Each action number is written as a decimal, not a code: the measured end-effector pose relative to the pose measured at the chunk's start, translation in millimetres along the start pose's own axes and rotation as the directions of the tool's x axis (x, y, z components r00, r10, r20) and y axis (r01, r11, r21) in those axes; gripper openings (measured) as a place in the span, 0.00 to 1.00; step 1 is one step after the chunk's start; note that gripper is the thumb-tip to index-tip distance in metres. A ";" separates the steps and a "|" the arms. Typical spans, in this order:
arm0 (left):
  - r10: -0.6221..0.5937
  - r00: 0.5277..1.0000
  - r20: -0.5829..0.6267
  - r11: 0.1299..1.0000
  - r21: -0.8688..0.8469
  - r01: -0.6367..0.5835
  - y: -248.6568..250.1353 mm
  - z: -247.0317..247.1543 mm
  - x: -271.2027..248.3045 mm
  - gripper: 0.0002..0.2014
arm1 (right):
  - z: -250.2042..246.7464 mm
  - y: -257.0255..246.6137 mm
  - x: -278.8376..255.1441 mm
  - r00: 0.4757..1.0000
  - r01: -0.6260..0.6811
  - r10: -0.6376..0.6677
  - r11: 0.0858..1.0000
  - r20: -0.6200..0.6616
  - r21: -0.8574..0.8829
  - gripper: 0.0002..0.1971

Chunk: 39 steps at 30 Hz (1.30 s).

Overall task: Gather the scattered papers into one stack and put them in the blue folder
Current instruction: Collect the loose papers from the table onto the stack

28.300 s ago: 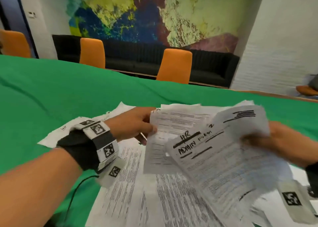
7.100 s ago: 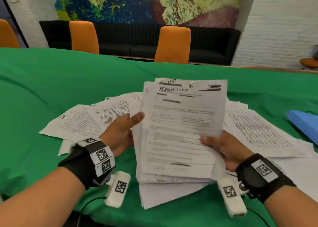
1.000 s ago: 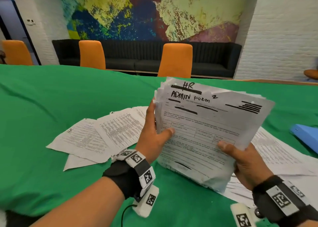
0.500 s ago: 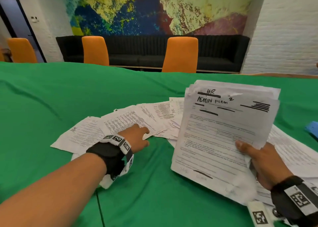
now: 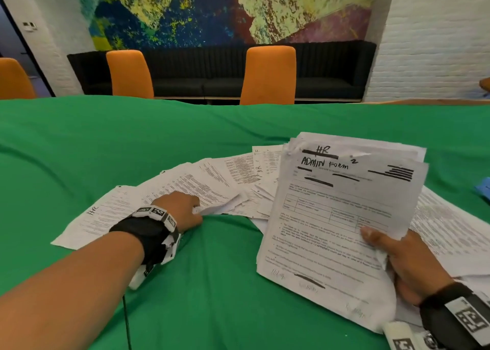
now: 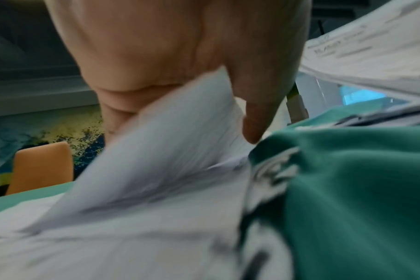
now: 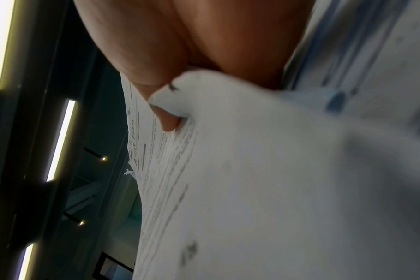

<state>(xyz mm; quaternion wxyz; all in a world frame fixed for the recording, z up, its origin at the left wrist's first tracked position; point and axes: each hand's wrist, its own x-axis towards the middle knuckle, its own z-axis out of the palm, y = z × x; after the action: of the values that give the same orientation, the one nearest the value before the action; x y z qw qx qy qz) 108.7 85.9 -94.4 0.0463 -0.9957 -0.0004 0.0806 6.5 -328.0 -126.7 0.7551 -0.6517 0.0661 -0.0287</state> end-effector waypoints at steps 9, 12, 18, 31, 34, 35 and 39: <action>0.059 0.998 0.018 0.994 0.093 -0.060 22.6 5.2 16.0 0.29 | 0.4 -2.1 -2.3 1.000 0.001 -0.001 1.000 0.001 0.018 0.17; 0.048 0.998 0.033 0.987 0.151 -0.052 24.8 4.4 19.9 0.23 | -1.4 -1.8 -3.3 1.000 0.002 -0.002 1.000 0.005 0.016 0.17; 0.041 0.993 -0.107 0.977 0.215 -0.017 26.3 13.5 16.6 0.17 | -3.6 -0.9 -4.4 1.000 -0.015 0.015 0.999 0.009 0.041 0.19; 0.095 0.992 -0.085 0.980 0.183 -0.079 10.8 8.0 12.6 0.23 | -2.2 -8.0 -16.4 0.998 -0.066 0.067 0.997 -0.011 0.030 0.14; 0.092 0.994 -0.058 0.983 0.163 -0.081 18.0 12.2 16.2 0.28 | -2.7 -9.7 -18.1 0.997 -0.070 0.071 0.997 -0.011 0.023 0.14; 0.093 0.994 -0.056 0.984 0.155 -0.083 21.1 13.8 16.7 0.29 | -3.5 -9.6 -18.0 0.997 -0.074 0.074 0.997 -0.012 0.023 0.15; 0.088 0.993 -0.078 0.989 0.122 -0.078 28.0 15.5 16.4 0.33 | -7.5 -7.1 -16.7 0.996 -0.085 0.085 0.996 -0.014 0.024 0.16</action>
<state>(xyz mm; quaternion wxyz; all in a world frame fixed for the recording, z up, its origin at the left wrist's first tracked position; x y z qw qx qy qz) 122.2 59.6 -114.8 0.1020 -0.9928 0.0480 0.0410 -10.8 -334.3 -119.7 0.7628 -0.6390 0.0992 -0.0021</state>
